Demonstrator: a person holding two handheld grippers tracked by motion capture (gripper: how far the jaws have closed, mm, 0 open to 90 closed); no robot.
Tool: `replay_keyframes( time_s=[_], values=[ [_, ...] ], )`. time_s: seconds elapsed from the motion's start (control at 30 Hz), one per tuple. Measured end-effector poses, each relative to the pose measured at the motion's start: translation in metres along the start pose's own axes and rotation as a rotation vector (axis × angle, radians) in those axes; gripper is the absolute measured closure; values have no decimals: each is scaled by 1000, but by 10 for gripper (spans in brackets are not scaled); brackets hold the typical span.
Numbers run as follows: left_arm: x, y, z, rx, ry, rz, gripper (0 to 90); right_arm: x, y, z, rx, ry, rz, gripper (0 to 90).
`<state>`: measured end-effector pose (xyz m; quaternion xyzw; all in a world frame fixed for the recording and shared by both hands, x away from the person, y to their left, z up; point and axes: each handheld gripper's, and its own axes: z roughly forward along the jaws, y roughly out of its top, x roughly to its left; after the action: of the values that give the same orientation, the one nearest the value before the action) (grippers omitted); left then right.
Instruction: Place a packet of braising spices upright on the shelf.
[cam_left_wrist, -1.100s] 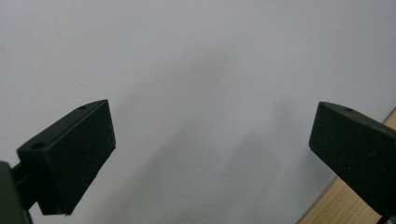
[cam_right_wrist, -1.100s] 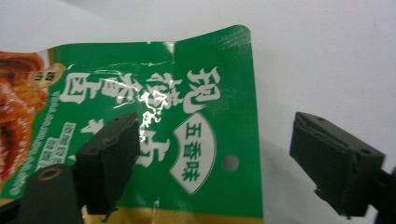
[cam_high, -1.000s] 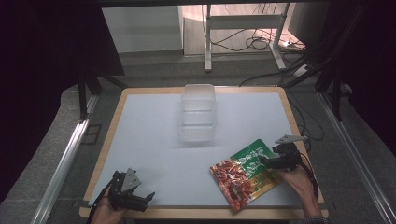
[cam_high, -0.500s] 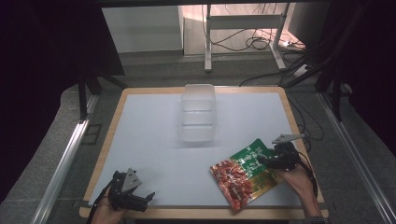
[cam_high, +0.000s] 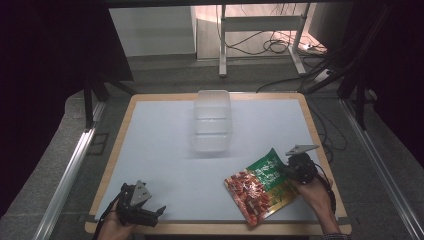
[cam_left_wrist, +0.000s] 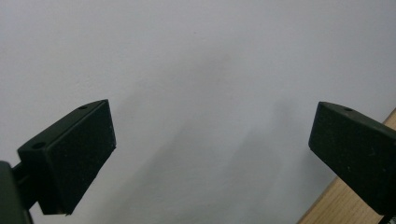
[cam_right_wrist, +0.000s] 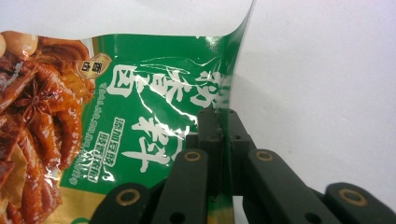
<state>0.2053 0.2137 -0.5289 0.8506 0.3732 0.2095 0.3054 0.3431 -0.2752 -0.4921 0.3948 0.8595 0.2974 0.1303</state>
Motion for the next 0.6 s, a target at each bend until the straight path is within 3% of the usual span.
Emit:
replay_keyframes(
  time_s=[0.17,0.43,0.6],
  values=[
    [0,0,0,-1,0,-4,4,3,3,-5,-7,-4,7,888],
    [1,0,0,-5,0,-12,4,13,16,-25,-79,9,-25,887],
    [1,-1,-1,-11,-1,-21,4,18,27,-29,-83,11,-19,887]
  ],
)
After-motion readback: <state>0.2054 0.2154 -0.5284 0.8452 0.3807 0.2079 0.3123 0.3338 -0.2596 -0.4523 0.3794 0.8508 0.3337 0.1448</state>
